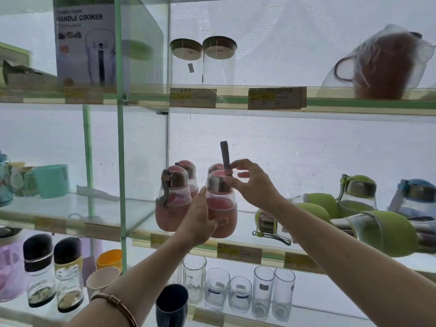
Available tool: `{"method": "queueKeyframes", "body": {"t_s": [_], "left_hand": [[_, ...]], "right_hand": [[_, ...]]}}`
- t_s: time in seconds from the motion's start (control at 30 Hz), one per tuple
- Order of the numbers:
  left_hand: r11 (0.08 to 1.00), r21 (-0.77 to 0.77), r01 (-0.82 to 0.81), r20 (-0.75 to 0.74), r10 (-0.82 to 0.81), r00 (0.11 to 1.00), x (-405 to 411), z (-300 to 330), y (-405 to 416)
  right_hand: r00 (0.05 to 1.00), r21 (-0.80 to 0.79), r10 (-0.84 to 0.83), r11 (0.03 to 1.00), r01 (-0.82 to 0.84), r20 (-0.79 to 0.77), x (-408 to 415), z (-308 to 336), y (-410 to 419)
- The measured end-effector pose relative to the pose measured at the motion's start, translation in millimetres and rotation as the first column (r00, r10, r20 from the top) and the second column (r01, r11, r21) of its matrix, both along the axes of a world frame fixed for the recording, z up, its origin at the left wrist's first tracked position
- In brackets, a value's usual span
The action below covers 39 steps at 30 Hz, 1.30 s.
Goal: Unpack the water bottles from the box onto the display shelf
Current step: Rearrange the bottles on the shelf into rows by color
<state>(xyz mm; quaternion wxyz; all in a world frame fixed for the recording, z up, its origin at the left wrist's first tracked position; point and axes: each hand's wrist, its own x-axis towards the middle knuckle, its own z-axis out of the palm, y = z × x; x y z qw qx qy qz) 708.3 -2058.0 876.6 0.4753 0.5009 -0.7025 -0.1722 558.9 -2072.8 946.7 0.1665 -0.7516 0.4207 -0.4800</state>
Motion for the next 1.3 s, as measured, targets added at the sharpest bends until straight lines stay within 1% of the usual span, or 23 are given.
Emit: {"method": "queueKeyframes", "body": {"t_s": [0.07,0.17,0.2,0.3,0.33,0.37,0.43,0.47,0.57,0.6,0.63,0.7,0.77,0.87,0.97,1.07,1.17,1.3], "left_hand": [[0.999,0.040,0.019,0.029,-0.021,0.999,6.0,3.5,0.7],[0.999,0.023,0.043,0.030,-0.043,0.999,10.6,13.8,6.5],[0.999,0.028,0.043,-0.003,-0.043,0.999,11.4,18.3,7.9],[0.998,0.035,0.053,-0.162,-0.047,0.986,12.3,32.9,8.1],[0.998,0.047,0.052,-0.198,-0.042,0.979,11.0,37.5,9.0],[0.997,0.060,0.054,-0.229,-0.039,0.973,8.3,41.6,10.5],[0.996,0.069,0.059,-0.271,-0.038,0.962,3.0,45.8,11.7],[0.998,0.051,0.045,-0.255,-0.031,0.966,-0.2,46.9,13.3],[0.998,-0.026,-0.062,-0.145,0.057,0.988,-5.4,46.7,8.6],[0.995,-0.048,-0.090,-0.130,0.083,0.988,-5.3,46.1,5.8],[0.992,-0.060,-0.107,-0.118,0.100,0.988,-4.4,45.8,3.7],[0.993,-0.065,-0.097,-0.124,0.088,0.988,-2.6,45.5,1.4],[0.998,-0.046,-0.041,-0.138,0.035,0.990,0.9,44.9,0.3],[0.998,0.008,0.059,-0.109,-0.058,0.992,8.8,43.3,-2.1],[0.987,0.065,0.149,-0.142,-0.138,0.980,15.0,43.8,-1.2],[0.984,0.064,0.166,-0.121,-0.158,0.980,18.5,42.9,-0.7],[0.996,0.018,0.092,-0.049,-0.092,0.995,20.0,38.2,-4.5],[0.999,-0.020,0.034,-0.023,-0.034,0.999,22.3,34.5,-9.2]], "right_hand": [[1.000,-0.015,0.021,1.000,-0.021,0.008,-3.1,1.0,2.6],[0.997,-0.044,0.055,0.997,-0.058,-0.051,-6.5,1.3,10.9],[0.994,-0.050,0.069,0.996,-0.073,-0.084,-7.4,0.2,13.6],[0.978,-0.104,0.088,0.989,-0.109,-0.189,-6.1,-8.3,18.9],[0.981,-0.110,0.084,0.988,-0.104,-0.175,-4.7,-11.8,18.7],[0.989,-0.092,0.068,0.993,-0.080,-0.128,-3.6,-13.4,18.7],[0.999,-0.019,0.040,0.999,-0.040,-0.022,-2.5,-13.0,17.0],[0.999,0.038,0.038,0.999,-0.037,-0.018,-3.1,-12.1,15.2],[0.984,0.285,0.135,0.954,-0.096,-0.120,-6.3,-16.2,5.5],[0.974,0.310,0.149,0.946,-0.092,-0.168,-5.3,-19.9,3.6],[0.970,0.297,0.130,0.953,-0.064,-0.207,-3.4,-25.1,0.5],[0.978,0.235,0.022,0.972,0.028,-0.207,1.2,-32.4,-2.3],[0.980,0.172,-0.092,0.978,0.123,-0.177,5.1,-35.9,-2.5],[0.975,0.128,-0.165,0.974,0.184,-0.149,11.5,-42.9,2.1],[0.962,0.105,-0.228,0.964,0.245,-0.149,21.6,-48.8,10.6],[0.969,0.122,-0.216,0.965,0.231,-0.123,28.5,-49.4,15.0],[0.976,0.153,-0.169,0.970,0.189,-0.133,28.6,-45.7,12.2],[0.982,0.182,-0.144,0.969,0.164,-0.122,31.0,-41.6,12.0]]}}
